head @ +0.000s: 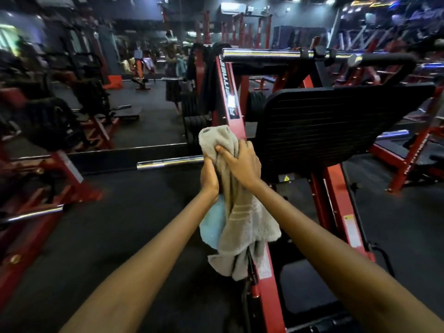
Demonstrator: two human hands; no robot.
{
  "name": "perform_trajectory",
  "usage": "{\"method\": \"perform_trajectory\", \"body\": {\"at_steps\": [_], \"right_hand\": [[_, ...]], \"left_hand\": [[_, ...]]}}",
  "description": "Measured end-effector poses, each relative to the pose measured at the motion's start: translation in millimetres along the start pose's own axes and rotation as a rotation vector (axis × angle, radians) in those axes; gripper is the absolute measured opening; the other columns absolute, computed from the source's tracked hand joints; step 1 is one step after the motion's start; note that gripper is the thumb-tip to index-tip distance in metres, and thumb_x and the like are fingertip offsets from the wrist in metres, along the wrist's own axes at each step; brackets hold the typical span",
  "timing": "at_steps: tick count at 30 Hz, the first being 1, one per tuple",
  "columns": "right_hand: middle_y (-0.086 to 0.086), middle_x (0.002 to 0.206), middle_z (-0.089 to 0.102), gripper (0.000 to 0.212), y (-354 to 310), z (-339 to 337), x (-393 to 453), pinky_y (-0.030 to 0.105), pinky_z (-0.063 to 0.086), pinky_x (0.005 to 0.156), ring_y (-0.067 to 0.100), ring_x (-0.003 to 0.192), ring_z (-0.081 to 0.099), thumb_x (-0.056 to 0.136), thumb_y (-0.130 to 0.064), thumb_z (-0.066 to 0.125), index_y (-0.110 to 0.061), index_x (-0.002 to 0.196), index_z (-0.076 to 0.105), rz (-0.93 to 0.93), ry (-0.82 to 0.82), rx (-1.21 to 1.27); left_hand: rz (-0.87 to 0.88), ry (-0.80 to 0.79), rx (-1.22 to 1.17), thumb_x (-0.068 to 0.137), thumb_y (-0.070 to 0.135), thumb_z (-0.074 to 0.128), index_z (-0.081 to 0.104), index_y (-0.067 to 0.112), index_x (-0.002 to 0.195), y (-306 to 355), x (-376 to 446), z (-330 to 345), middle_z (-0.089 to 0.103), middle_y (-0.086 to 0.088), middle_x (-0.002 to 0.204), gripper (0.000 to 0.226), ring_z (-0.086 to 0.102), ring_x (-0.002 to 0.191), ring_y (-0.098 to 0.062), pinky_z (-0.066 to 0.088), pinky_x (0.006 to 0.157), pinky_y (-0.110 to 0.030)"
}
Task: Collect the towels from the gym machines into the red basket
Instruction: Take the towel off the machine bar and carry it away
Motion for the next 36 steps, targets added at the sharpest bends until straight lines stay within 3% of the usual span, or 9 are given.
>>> {"method": "perform_trajectory", "body": {"at_steps": [5, 8, 12, 17, 21, 24, 29, 34, 36], "right_hand": [[0.01, 0.122, 0.051, 0.057, 16, 32, 0, 0.051, 0.045, 0.094, 0.03, 0.109, 0.056, 0.089, -0.061, 0.043, -0.014, 0.121, 0.046, 0.07, -0.147, -0.016], [0.009, 0.122, 0.058, 0.038, 30, 59, -4, 0.048, 0.042, 0.102, 0.026, 0.112, 0.057, 0.096, -0.047, 0.037, -0.019, 0.115, 0.055, 0.177, -0.365, 0.264], [0.002, 0.103, 0.065, 0.023, 36, 73, -15, 0.018, 0.048, 0.088, 0.009, 0.094, 0.057, 0.097, -0.023, 0.049, -0.01, 0.112, 0.061, 0.194, -0.474, 0.555], [-0.002, 0.142, 0.043, 0.064, 53, 115, -74, 0.03, 0.037, 0.109, 0.013, 0.127, 0.044, 0.089, -0.052, 0.05, -0.019, 0.143, 0.036, 0.334, -0.932, 0.647], [0.01, 0.105, 0.065, 0.056, 37, 142, -131, 0.037, 0.054, 0.083, 0.024, 0.097, 0.061, 0.077, -0.054, 0.055, -0.013, 0.114, 0.058, 0.64, -1.24, 0.815], [0.01, 0.109, 0.063, 0.073, 6, 171, -160, 0.044, 0.047, 0.098, 0.023, 0.099, 0.061, 0.065, -0.045, 0.07, -0.01, 0.126, 0.049, 0.521, -1.352, 0.693], [0.003, 0.125, 0.063, 0.111, -58, 236, -228, 0.046, 0.047, 0.101, 0.024, 0.112, 0.062, 0.032, -0.045, 0.093, -0.024, 0.133, 0.05, 0.312, -1.439, 0.68], [0.008, 0.102, 0.069, 0.044, -125, 253, -311, 0.041, 0.054, 0.088, 0.024, 0.092, 0.067, 0.069, -0.014, 0.08, -0.014, 0.11, 0.063, 0.365, -1.546, 0.751], [0.01, 0.107, 0.069, 0.049, -152, 264, -349, 0.043, 0.054, 0.09, 0.026, 0.097, 0.067, 0.07, -0.012, 0.079, -0.012, 0.116, 0.062, 0.318, -1.622, 0.738]], "left_hand": [[-0.123, -0.145, 0.078, 0.084, 0.075, 0.031, 0.036, 0.012, 0.144, -15, -18, -4, 0.055, 0.0, 0.131, 0.087, 0.05, 0.123, -0.017, 0.041, 0.104, -0.031], [-0.054, 0.11, 0.22, 0.077, 0.049, 0.07, 0.06, 0.01, 0.12, -12, -21, -40, 0.068, -0.008, 0.11, 0.059, 0.065, 0.097, -0.015, 0.053, 0.087, -0.029], [-0.136, 0.299, 0.142, 0.071, 0.023, 0.076, 0.062, 0.007, 0.102, -17, -36, -81, 0.068, -0.006, 0.089, 0.037, 0.067, 0.08, -0.019, 0.057, 0.076, -0.032], [-0.023, 0.331, -0.089, 0.066, 0.026, 0.071, 0.066, 0.007, 0.09, 1, -60, -131, 0.068, -0.013, 0.088, 0.031, 0.066, 0.087, -0.027, 0.054, 0.09, -0.042], [0.046, 0.5, -0.226, 0.064, 0.035, 0.072, 0.068, 0.004, 0.105, 12, -86, -182, 0.071, -0.017, 0.103, 0.052, 0.069, 0.097, -0.03, 0.055, 0.089, -0.044], [0.065, 0.805, -0.231, 0.07, 0.03, 0.076, 0.067, 0.01, 0.082, 22, -122, -231, 0.071, -0.006, 0.081, 0.025, 0.068, 0.076, -0.02, 0.056, 0.073, -0.032], [0.117, 1.018, -0.179, 0.071, 0.047, 0.076, 0.063, 0.012, 0.086, 41, -192, -308, 0.069, -0.005, 0.088, 0.04, 0.067, 0.089, -0.022, 0.055, 0.088, -0.036], [0.265, 1.029, 0.041, 0.074, 0.053, 0.071, 0.057, 0.019, 0.117, 58, -268, -370, 0.066, -0.001, 0.115, 0.057, 0.062, 0.109, -0.019, 0.05, 0.099, -0.039], [0.31, 1.106, 0.015, 0.057, 0.059, 0.08, 0.055, 0.021, 0.119, 60, -306, -394, 0.065, -0.001, 0.119, 0.077, 0.063, 0.109, -0.018, 0.05, 0.099, -0.041]]}}
Point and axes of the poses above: each hand's wrist, its own x-axis towards the middle knuckle, its own z-axis out of the palm, y = z × x, the point moved 8 cm from there along x, towards the middle knuckle
